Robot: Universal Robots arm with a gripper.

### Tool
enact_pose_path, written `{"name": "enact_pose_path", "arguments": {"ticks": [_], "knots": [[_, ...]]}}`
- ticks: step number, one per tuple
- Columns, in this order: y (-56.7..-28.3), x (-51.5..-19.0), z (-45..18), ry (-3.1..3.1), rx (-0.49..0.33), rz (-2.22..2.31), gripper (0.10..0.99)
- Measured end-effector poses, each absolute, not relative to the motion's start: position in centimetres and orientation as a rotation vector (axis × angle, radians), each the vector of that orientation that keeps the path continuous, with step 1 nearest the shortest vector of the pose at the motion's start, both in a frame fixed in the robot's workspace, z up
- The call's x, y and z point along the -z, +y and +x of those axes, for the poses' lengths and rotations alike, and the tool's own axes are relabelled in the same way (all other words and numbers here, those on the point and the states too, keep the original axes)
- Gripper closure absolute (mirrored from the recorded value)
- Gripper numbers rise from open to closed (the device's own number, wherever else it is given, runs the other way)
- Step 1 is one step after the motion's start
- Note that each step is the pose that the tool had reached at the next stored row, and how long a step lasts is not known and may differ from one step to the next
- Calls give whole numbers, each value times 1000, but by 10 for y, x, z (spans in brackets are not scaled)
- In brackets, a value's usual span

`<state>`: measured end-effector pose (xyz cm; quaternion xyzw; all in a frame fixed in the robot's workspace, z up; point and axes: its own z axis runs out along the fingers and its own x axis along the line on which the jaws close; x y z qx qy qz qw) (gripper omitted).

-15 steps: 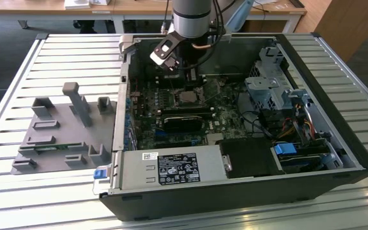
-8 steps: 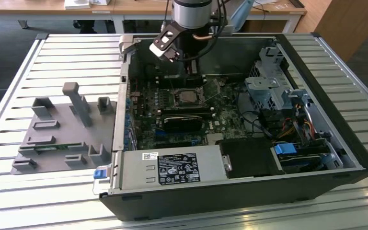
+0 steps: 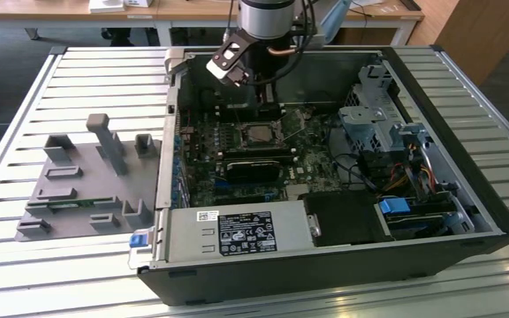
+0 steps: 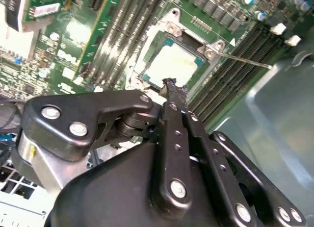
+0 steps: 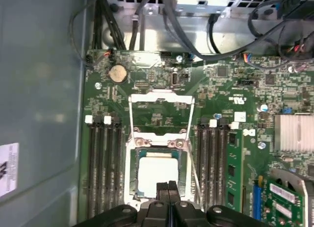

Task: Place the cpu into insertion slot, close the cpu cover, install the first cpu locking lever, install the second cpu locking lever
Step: 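Close the cpu cover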

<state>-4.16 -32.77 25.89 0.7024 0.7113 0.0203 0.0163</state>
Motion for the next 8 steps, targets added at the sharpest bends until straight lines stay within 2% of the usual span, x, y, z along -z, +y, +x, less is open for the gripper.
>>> {"name": "enact_pose_path", "arguments": {"ticks": [5,8], "knots": [[-332,-259,-42,2238,-127,2214,980],[-332,-262,-42,2242,-136,2219,980]]}}
